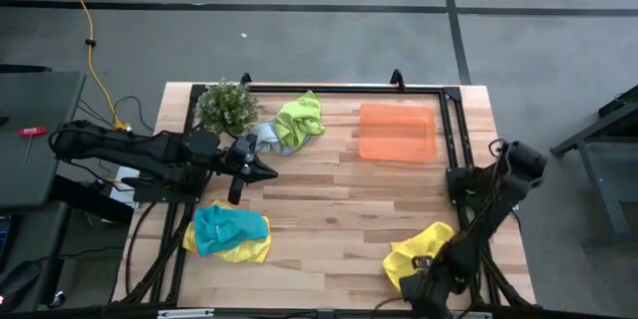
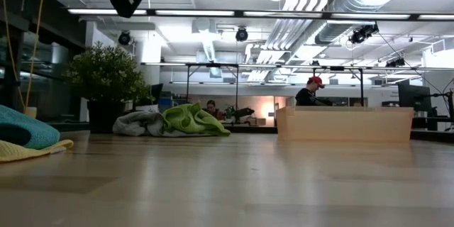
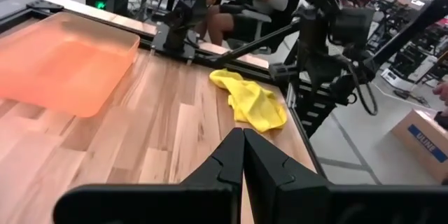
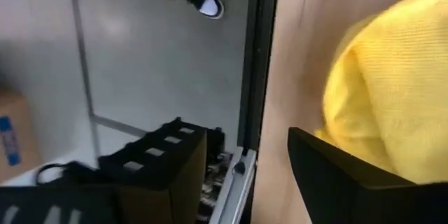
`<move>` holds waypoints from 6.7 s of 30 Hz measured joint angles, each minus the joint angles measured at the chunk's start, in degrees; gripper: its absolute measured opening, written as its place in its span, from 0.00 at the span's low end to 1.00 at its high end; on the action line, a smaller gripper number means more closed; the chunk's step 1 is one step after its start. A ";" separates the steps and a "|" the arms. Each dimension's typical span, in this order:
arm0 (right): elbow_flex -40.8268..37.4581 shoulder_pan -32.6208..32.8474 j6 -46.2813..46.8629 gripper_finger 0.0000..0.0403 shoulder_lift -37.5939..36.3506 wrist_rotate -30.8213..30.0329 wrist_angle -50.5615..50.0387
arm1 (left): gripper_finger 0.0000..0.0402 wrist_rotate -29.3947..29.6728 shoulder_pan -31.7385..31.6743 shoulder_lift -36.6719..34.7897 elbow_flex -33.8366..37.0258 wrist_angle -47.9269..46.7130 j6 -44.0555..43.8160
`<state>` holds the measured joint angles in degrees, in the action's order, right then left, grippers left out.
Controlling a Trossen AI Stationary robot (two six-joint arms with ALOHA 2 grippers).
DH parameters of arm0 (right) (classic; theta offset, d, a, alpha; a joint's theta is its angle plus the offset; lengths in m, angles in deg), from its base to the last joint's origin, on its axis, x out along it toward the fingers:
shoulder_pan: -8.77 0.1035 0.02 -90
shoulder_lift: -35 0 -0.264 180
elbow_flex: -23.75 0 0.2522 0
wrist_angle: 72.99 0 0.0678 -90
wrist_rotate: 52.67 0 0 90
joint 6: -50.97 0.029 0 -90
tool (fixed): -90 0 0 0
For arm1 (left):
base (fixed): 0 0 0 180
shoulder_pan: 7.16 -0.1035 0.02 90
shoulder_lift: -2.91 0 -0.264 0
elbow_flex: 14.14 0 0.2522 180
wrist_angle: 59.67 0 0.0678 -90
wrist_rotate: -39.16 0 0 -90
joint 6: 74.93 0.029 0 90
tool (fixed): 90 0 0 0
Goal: Fold microfiber towels
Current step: Fold the right yellow microfiber cloth
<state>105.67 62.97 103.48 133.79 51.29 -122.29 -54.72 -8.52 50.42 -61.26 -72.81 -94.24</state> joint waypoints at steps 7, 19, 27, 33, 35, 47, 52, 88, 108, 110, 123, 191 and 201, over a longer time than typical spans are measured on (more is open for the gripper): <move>-0.09 0.12 0.08 0.48 6.55 -4.95 -1.29 | 0.00 0.13 0.00 1.05 0.00 -0.31 0.00; -0.09 -0.57 -0.16 0.41 8.80 -7.73 -2.81 | 0.00 0.22 0.00 1.02 0.00 -0.35 -0.01; 0.80 -2.71 -1.54 0.04 5.09 -0.47 -4.30 | 0.00 0.22 0.00 1.02 0.00 -0.33 0.00; -0.23 -8.33 -2.03 0.01 -7.72 -6.97 -5.40 | 0.00 0.23 0.00 1.02 0.02 1.08 0.02; -1.14 -10.63 -2.08 0.01 -12.13 -11.21 -5.33 | 0.00 0.24 0.00 1.02 0.02 1.83 0.70; -8.74 -11.94 3.06 0.02 -18.17 -5.90 4.01 | 0.00 0.22 0.00 1.02 0.02 2.62 1.46; -7.21 -7.09 6.55 0.09 -12.46 -4.86 7.13 | 0.00 0.22 0.00 1.02 0.02 2.16 1.47; -3.78 0.28 2.84 0.32 7.77 -4.86 3.67 | 0.00 1.73 0.01 1.02 0.04 0.00 1.51; -3.78 -9.42 -8.03 0.00 -7.75 -3.41 0.52 | 0.00 2.47 0.00 1.02 0.04 1.01 1.52; -3.78 -12.62 -10.33 0.00 -10.75 -5.39 0.58 | 0.00 3.41 0.00 1.03 0.04 1.96 1.53; -3.78 -34.53 -25.53 0.00 -20.89 -7.49 10.15 | 0.01 6.01 0.00 3.14 0.02 11.04 1.17; -3.82 -39.00 -28.94 0.00 -21.67 -21.42 -8.78 | 0.00 -12.43 -5.84 38.60 -21.81 -19.80 17.81; -3.82 -44.13 -22.86 0.05 -21.66 -23.22 -12.42 | 0.00 -12.42 -3.66 32.85 -21.79 -26.16 0.73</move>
<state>101.85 18.84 80.63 112.14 28.07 -134.71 -67.13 -12.18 83.26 -83.05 -98.97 -93.52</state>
